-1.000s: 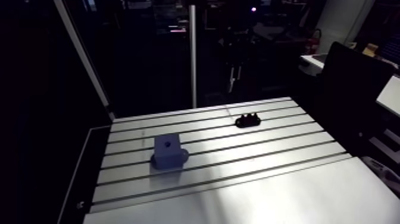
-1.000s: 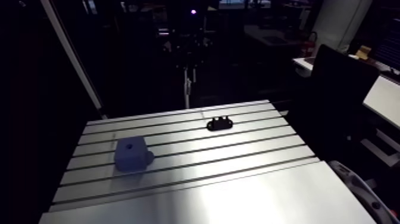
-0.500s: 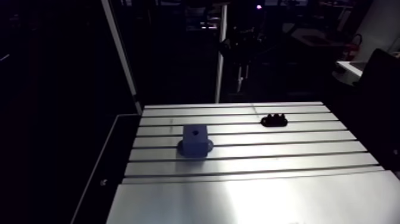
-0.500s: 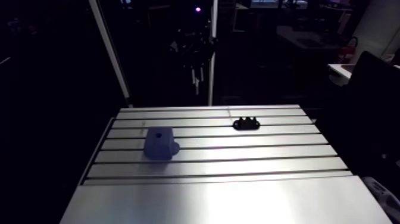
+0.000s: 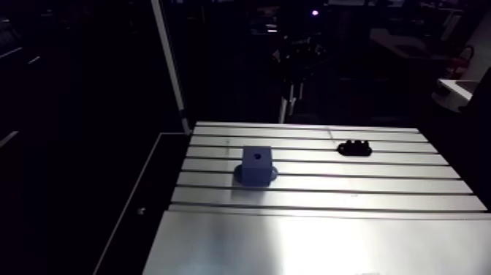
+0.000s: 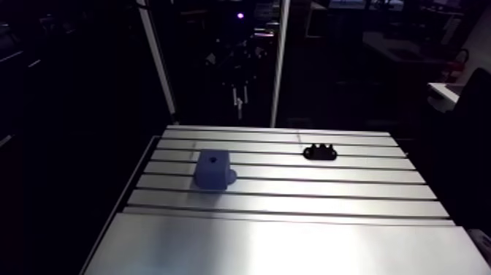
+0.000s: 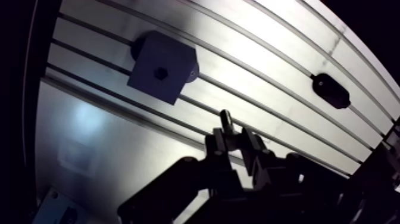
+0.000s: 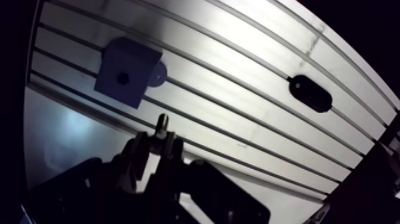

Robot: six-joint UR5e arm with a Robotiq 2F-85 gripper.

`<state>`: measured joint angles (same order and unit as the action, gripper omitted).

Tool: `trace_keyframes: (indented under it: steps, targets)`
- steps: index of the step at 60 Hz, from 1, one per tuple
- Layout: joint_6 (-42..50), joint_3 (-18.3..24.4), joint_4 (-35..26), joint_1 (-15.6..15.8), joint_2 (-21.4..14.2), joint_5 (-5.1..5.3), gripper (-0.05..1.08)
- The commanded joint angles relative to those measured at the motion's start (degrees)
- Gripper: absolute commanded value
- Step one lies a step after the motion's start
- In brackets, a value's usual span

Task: Pick up the M10 bolt and insert it into the hex recess until seated.

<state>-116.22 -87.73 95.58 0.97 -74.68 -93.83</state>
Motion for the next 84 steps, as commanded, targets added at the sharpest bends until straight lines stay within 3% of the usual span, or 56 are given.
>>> trace_keyframes:
  steps: [1,32,43,58,84]
  targets:
    - [3.3,-0.04,0.0,1.39,1.22,0.25,1.04]
    - [2.2,-0.46,2.0,3.42,2.66,0.18,1.04]
    - [-0.97,-0.39,3.4,3.5,3.07,1.21,1.04]
    - [-0.49,-0.47,3.51,6.82,4.2,0.79,1.04]
    - [-0.11,-1.06,4.83,6.84,4.59,0.7,1.05]
